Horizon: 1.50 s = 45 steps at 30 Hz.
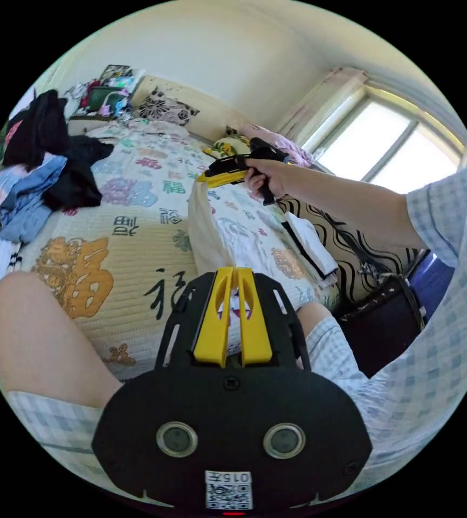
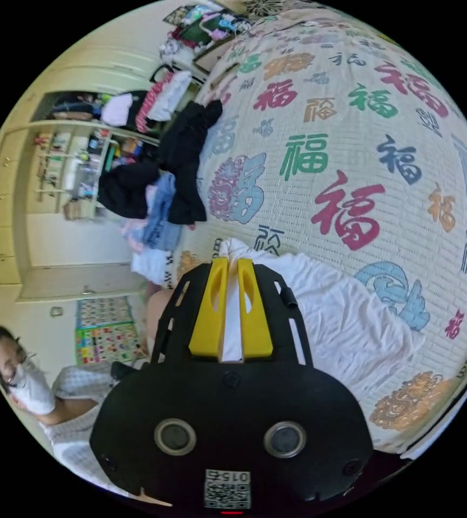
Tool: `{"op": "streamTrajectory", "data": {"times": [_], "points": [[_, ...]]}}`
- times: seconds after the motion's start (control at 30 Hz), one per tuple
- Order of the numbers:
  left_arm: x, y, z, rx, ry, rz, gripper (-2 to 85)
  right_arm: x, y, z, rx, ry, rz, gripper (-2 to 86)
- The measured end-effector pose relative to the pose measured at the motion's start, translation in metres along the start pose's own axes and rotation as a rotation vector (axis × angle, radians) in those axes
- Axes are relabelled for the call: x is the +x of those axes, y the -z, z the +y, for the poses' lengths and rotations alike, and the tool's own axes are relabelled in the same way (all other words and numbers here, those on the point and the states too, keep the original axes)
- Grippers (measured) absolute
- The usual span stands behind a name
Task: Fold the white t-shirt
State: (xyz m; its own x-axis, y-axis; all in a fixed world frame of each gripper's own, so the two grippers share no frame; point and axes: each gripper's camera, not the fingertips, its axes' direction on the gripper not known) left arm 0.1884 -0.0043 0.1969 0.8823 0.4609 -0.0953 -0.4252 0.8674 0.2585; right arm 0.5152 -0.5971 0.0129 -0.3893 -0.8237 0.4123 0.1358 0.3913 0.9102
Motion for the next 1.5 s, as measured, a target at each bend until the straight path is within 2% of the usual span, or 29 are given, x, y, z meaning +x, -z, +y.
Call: {"op": "streamTrajectory", "data": {"times": [0.1,0.2,0.4,0.53,0.6,0.7,0.77,0.83,0.93,1.03,1.17,1.23,1.3,1.5], "points": [[0.061,-0.024,-0.001,-0.027,-0.217,0.026,-0.2,0.046,0.053,0.040,0.082,-0.014,-0.129,4.0],[0.112,-0.064,-0.001,-0.072,-0.368,0.055,-0.2,0.101,0.089,0.082,0.142,-0.067,-0.103,3.8],[0.178,-0.176,0.012,-0.248,-0.489,0.111,0.5,0.207,0.101,0.136,0.195,-0.231,-0.113,4.4],[0.199,-0.237,0.028,-0.375,-0.520,0.068,2.4,0.233,0.095,0.151,0.198,-0.240,-0.105,7.8],[0.207,-0.264,0.038,-0.463,-0.532,0.126,4.9,0.240,0.102,0.168,0.231,-0.263,-0.068,8.8],[0.216,-0.274,0.044,-0.522,-0.565,0.215,6.6,0.233,0.114,0.197,0.270,-0.257,0.039,9.8],[0.213,-0.261,0.041,-0.482,-0.575,0.218,6.8,0.220,0.120,0.218,0.313,-0.226,0.063,10.0],[0.199,-0.243,0.032,-0.408,-0.558,0.159,6.9,0.201,0.119,0.237,0.319,-0.166,0.046,10.5],[0.153,-0.230,0.016,-0.365,-0.462,-0.052,7.6,0.163,0.105,0.269,0.285,-0.069,0.022,11.2],[0.105,-0.238,0.009,-0.428,-0.370,-0.118,8.3,0.118,0.072,0.300,0.213,0.077,0.021,11.4],[0.083,-0.264,0.021,-0.502,-0.397,-0.138,8.3,0.091,0.009,0.320,0.001,0.156,0.186,12.9],[0.084,-0.273,0.024,-0.493,-0.408,-0.105,7.8,0.091,-0.004,0.325,-0.018,0.157,0.248,10.0],[0.089,-0.286,0.026,-0.481,-0.422,-0.100,5.5,0.093,0.002,0.332,0.008,0.119,0.326,2.5],[0.089,-0.299,0.032,-0.476,-0.471,-0.083,-0.3,0.106,0.039,0.365,0.052,0.070,0.178,0.7]]}}
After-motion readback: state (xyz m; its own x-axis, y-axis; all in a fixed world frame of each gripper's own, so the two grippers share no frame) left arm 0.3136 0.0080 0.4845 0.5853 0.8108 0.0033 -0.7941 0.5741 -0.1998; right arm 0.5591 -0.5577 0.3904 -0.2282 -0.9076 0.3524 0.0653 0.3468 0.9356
